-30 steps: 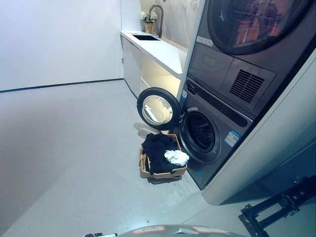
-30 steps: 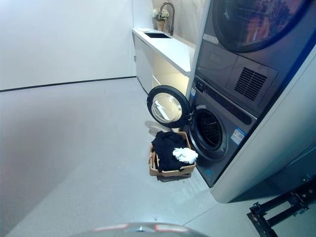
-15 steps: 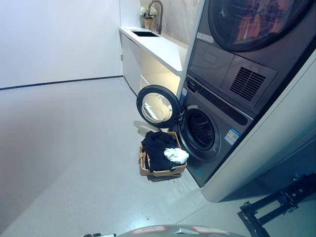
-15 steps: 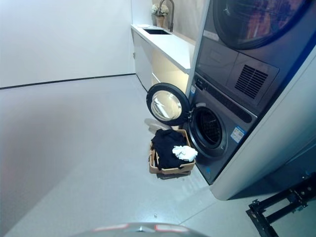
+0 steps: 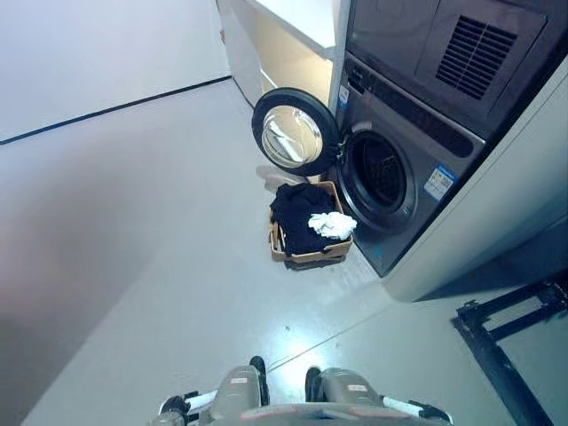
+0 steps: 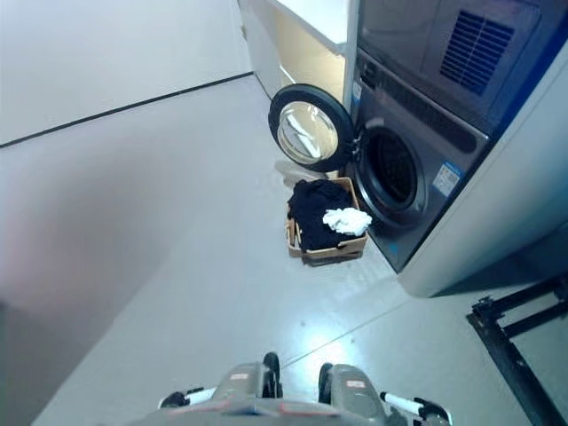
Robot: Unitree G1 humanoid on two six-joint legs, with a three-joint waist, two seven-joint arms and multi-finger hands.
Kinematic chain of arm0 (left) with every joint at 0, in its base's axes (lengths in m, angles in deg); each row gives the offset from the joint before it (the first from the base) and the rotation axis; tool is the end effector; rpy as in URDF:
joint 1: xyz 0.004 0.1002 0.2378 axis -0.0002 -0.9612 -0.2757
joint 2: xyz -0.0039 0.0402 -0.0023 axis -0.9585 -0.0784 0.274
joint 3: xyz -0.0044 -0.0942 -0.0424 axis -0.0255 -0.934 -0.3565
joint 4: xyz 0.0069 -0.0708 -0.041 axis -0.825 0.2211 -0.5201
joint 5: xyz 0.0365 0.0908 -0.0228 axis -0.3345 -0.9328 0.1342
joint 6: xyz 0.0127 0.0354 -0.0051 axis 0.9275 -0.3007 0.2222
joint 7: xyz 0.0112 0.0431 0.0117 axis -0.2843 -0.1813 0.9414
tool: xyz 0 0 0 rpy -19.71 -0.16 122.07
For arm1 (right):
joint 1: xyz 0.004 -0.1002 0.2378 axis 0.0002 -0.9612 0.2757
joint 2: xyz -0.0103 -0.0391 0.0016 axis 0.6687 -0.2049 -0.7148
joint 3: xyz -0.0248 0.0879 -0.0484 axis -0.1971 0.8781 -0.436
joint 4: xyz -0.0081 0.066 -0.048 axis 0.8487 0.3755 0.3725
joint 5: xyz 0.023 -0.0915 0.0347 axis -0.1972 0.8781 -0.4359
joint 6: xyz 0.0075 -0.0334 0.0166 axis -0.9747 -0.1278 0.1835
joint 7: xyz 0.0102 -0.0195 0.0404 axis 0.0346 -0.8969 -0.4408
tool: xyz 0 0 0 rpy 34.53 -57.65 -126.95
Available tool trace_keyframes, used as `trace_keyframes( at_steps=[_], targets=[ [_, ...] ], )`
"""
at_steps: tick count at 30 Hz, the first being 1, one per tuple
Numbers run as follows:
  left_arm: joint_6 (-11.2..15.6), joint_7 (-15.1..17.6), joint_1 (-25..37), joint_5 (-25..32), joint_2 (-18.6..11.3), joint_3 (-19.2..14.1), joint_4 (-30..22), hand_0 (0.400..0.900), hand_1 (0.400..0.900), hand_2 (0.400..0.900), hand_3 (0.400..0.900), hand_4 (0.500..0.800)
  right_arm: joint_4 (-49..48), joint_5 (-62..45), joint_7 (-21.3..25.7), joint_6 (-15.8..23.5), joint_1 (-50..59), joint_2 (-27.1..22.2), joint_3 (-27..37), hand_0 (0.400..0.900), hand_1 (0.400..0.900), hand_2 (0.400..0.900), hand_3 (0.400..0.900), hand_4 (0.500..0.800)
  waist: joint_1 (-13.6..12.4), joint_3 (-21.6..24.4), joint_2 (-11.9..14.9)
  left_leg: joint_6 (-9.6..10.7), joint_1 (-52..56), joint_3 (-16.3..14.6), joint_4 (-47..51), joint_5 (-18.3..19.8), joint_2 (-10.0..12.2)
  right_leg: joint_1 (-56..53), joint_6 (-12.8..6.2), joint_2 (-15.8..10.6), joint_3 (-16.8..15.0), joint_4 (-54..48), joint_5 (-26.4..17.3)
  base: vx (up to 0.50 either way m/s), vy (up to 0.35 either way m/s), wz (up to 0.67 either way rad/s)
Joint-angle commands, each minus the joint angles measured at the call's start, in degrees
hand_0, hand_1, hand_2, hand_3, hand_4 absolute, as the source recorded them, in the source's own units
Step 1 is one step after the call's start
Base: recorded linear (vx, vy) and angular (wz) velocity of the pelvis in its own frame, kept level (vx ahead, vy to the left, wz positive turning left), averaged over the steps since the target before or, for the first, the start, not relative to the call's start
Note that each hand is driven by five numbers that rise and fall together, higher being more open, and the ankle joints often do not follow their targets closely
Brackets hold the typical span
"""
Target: Put the clothes in the basket into the washing machine.
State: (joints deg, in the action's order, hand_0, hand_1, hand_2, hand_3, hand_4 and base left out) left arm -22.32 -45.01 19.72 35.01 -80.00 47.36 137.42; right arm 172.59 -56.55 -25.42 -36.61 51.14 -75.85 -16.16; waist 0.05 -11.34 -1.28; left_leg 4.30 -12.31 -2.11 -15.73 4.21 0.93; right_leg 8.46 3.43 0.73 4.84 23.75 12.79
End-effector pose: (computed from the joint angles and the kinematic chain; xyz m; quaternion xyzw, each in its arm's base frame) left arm 0.0597 0.2137 -0.1221 0.0328 0.6174 0.1174 0.7771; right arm 0.0545 -0.2549 -0.1120 -0.0309 0.6080 -0.2276 0.7600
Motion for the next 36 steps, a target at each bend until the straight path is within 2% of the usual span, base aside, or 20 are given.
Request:
trace_keyframes(
  at_steps=[1, 3, 4, 5, 6, 9, 11, 13, 16, 19, 21, 22, 25, 28, 29, 30, 31, 33, 34, 36],
  targets=[
    [1.6, 1.8, -1.8, 1.9, -1.5, -1.2, -0.9, 0.900, 0.900, 0.900, 0.900, 0.800, -3.3, 0.1, 1.8, 2.3, -0.1, -2.8, -0.9, 0.900, 0.900, 0.900, 0.900, 0.800, -1.6, 0.6, -1.1, -1.4, -3.8, -1.4, 15.7, -8.6, -3.5, -16.0, -4.78, 0.4, -0.2, -19.6, 0.9, 0.43, 0.109, -0.14],
    [1.8, 2.0, -2.5, 1.8, -1.6, -1.7, -0.6, 0.900, 0.900, 0.900, 0.900, 0.800, -3.5, 0.4, 2.1, 2.7, 0.4, -3.0, -1.0, 0.900, 0.900, 0.900, 0.900, 0.800, -2.0, 1.3, -1.6, -0.4, -5.3, 0.1, 20.7, -10.2, -3.1, -17.9, -5.27, 0.5, -0.8, -20.2, 1.6, 0.49, 0.137, -0.22],
    [1.6, 2.1, -3.1, 1.5, -1.7, -2.2, 0.1, 0.900, 0.900, 0.900, 0.900, 0.800, -3.5, 0.4, 2.1, 2.7, 0.7, -3.1, -0.9, 0.900, 0.900, 0.900, 0.900, 0.800, -2.2, 1.8, -1.2, 0.1, -6.0, -0.6, 20.7, -10.9, -2.6, -19.7, -5.80, -0.3, -1.3, -20.7, 2.3, 0.61, 0.187, -0.43],
    [1.4, 2.0, -3.7, 1.0, -1.8, -2.5, 0.9, 0.900, 0.900, 0.900, 0.900, 0.800, -3.3, 0.8, 1.8, 2.5, 0.5, -3.0, -0.7, 0.900, 0.900, 0.900, 0.900, 0.800, -2.6, 3.0, -0.8, -0.8, -4.7, -1.1, 20.7, -10.7, -2.1, -20.8, -6.49, -0.7, -2.2, -21.0, 2.3, 0.66, 0.215, -0.44],
    [1.2, 2.0, -3.9, 0.6, -2.1, -2.8, 1.1, 0.900, 0.900, 0.900, 0.900, 0.800, -3.8, 0.9, 2.0, 2.7, 0.3, -2.6, -0.7, 0.900, 0.900, 0.900, 0.900, 0.800, -2.8, 3.5, -0.5, -0.4, -4.0, -1.5, 20.7, -14.0, -2.2, -21.8, -6.60, -1.4, -2.0, -20.9, 2.9, 0.69, 0.260, -0.39],
    [1.4, 1.9, -3.9, -0.1, -3.1, -2.4, 0.9, 0.900, 0.900, 0.900, 0.900, 0.800, -4.0, 0.4, 1.5, 2.8, 0.8, -2.1, -0.1, 0.900, 0.900, 0.900, 0.900, 0.800, -3.3, 5.3, 1.3, -2.0, -7.6, -1.7, 13.1, -12.7, -4.0, -20.3, -8.59, -4.3, -2.6, -18.7, 2.0, 0.61, 0.292, -0.27],
    [1.5, 1.7, -3.1, -0.3, -3.9, -2.0, 0.5, 0.900, 0.900, 0.900, 0.900, 0.800, -4.0, 0.5, 1.1, 2.8, 1.0, -2.0, 0.0, 0.900, 0.900, 0.900, 0.900, 0.800, -3.5, 6.5, 2.8, -4.0, -9.0, -2.1, 8.7, -9.1, -5.2, -18.5, -10.13, -6.2, -2.9, -15.2, -1.9, 0.59, 0.309, -0.13],
    [1.5, 1.6, -2.2, 0.1, -4.7, -1.9, -0.3, 0.900, 0.900, 0.900, 0.900, 0.800, -4.3, 0.5, 1.0, 3.0, 1.6, -2.0, -0.5, 0.900, 0.900, 0.900, 0.900, 0.800, -3.8, 6.6, 4.0, -6.0, -7.7, -2.2, 8.5, -6.4, -6.5, -14.9, -11.14, -7.5, -3.1, -7.0, -10.0, 0.50, 0.299, -0.09],
    [1.5, 1.7, -0.4, 0.5, -5.9, -1.6, -1.3, 0.900, 0.900, 0.900, 0.900, 0.800, -6.0, -0.8, 0.9, 3.5, 2.3, -2.0, -0.9, 0.900, 0.900, 0.900, 0.900, 0.800, -2.8, 4.5, 3.6, -8.0, -2.5, -0.9, 10.9, -4.3, -7.5, -6.4, -9.59, -8.7, -2.0, 9.1, -17.6, 0.37, 0.301, 0.05],
    [1.4, 1.9, 1.1, 1.1, -6.7, -1.2, -2.2, 0.900, 0.900, 0.900, 0.900, 0.800, -7.5, -1.8, 1.0, 3.8, 2.3, -1.8, -0.9, 0.900, 0.900, 0.900, 0.900, 0.800, -1.4, 1.4, 2.7, -9.6, 3.4, -0.2, 12.2, -2.3, -8.1, -1.5, -7.53, -11.4, 0.5, 17.8, -18.4, 0.34, 0.255, 0.08],
    [1.4, 1.9, 1.7, 1.4, -6.9, -1.3, -2.6, 0.900, 0.900, 0.900, 0.900, 0.800, -7.7, -2.5, 1.1, 3.9, 2.0, -1.7, -0.4, 0.900, 0.900, 0.900, 0.900, 0.800, -1.0, 0.2, 2.3, -9.7, 6.3, 0.1, 13.4, -1.7, -7.6, 2.5, -7.05, -9.6, 0.3, 19.8, -14.3, 0.29, 0.087, 0.00],
    [1.5, 1.9, 1.9, 1.5, -7.0, -1.3, -2.8, 0.900, 0.900, 0.900, 0.900, 0.800, -7.8, -2.8, 1.2, 4.1, 1.9, -1.6, -0.1, 0.900, 0.900, 0.900, 0.900, 0.800, -0.8, -0.2, 1.9, -9.4, 7.5, 0.0, 13.7, -1.5, -6.9, 5.1, -6.64, -7.8, 0.8, 17.7, -10.4, 0.28, 0.024, -0.06],
    [1.6, 1.9, 2.3, 1.5, -7.0, -1.1, -2.7, 0.900, 0.900, 0.900, 0.900, 0.800, -8.0, -3.2, 1.5, 4.2, 1.8, -1.7, 0.2, 0.900, 0.900, 0.900, 0.900, 0.800, -0.9, -1.3, 1.0, -8.4, 10.2, -0.3, 13.9, -0.3, -5.6, 7.4, -7.20, -5.7, 3.1, 6.5, -5.9, 0.29, -0.050, 0.00],
    [1.8, 2.1, 2.4, 0.4, -6.6, -0.7, -2.3, 0.900, 0.900, 0.900, 0.900, 0.800, -8.9, -3.5, 1.9, 4.5, 1.5, -2.0, 0.6, 0.900, 0.900, 0.900, 0.900, 0.800, -0.5, -1.0, 1.3, -7.2, 12.4, -0.1, 14.6, 0.6, -5.6, 7.0, -10.07, -2.4, 0.5, -11.0, -9.4, 0.29, -0.123, 0.11],
    [1.8, 2.1, 2.4, 0.4, -6.5, -0.7, -2.3, 0.900, 0.900, 0.900, 0.900, 0.800, -9.0, -3.5, 1.9, 4.5, 1.5, -2.0, 0.6, 0.900, 0.900, 0.900, 0.900, 0.800, -0.5, -1.1, 1.1, -7.1, 12.7, -0.1, 14.7, 0.7, -5.4, 6.4, -10.05, -2.2, 0.6, -11.7, -9.7, 0.36, -0.176, 0.23],
    [2.1, 2.0, 2.5, -0.6, -6.3, -0.7, -2.0, 0.900, 0.900, 0.900, 0.900, 0.800, -9.7, -3.5, 1.9, 4.5, 1.0, -2.1, 0.9, 0.900, 0.900, 0.900, 0.900, 0.800, -0.2, -0.6, 1.3, -6.2, 14.3, 0.7, 15.5, 1.2, -5.7, 6.4, -11.41, -1.6, -2.1, -21.1, -13.1, 0.39, -0.203, 0.30],
    [2.2, 2.1, 2.5, -0.9, -6.1, -0.6, -1.8, 0.900, 0.900, 0.900, 0.900, 0.800, -9.9, -3.5, 1.9, 4.6, 0.8, -2.1, 0.9, 0.900, 0.900, 0.900, 0.900, 0.800, 0.0, -0.3, 1.3, -5.9, 15.0, 1.1, 15.3, 1.8, -5.8, 6.5, -11.92, -1.3, -3.3, -23.6, -14.3, 0.39, -0.204, 0.32],
    [2.3, 2.1, 2.4, -1.1, -6.0, -0.6, -1.7, 0.900, 0.900, 0.900, 0.900, 0.800, -10.1, -3.3, 2.0, 4.6, 0.7, -2.1, 0.7, 0.900, 0.900, 0.900, 0.900, 0.800, 0.2, -0.2, 1.2, -5.6, 16.0, 1.6, 15.1, 2.4, -5.7, 6.5, -12.11, -1.3, -4.0, -25.2, -15.0, 0.38, -0.246, 0.34],
    [2.1, 2.0, 2.0, -1.5, -5.7, -0.9, -1.6, 0.900, 0.900, 0.900, 0.900, 0.800, -10.9, -2.7, 1.7, 4.6, 0.4, -1.9, -0.1, 0.900, 0.900, 0.900, 0.900, 0.800, 0.4, 0.7, 1.0, -4.6, 18.6, 3.1, 14.7, 3.7, -5.4, 6.4, -11.67, -1.6, -4.7, -22.9, -14.7, 0.59, -0.437, 0.60],
    [2.2, 2.0, 1.6, -0.9, -4.9, -0.6, -1.7, 0.900, 0.900, 0.900, 0.900, 0.800, -11.4, -2.1, 1.9, 4.6, 1.1, -2.5, -1.3, 0.900, 0.900, 0.900, 0.900, 0.800, 1.0, 0.9, 0.0, -4.1, 19.3, 3.6, 14.3, 3.7, -4.4, 7.2, -10.49, -1.2, -5.0, -19.6, -15.3, 0.48, -0.426, 0.55]
  ],
)
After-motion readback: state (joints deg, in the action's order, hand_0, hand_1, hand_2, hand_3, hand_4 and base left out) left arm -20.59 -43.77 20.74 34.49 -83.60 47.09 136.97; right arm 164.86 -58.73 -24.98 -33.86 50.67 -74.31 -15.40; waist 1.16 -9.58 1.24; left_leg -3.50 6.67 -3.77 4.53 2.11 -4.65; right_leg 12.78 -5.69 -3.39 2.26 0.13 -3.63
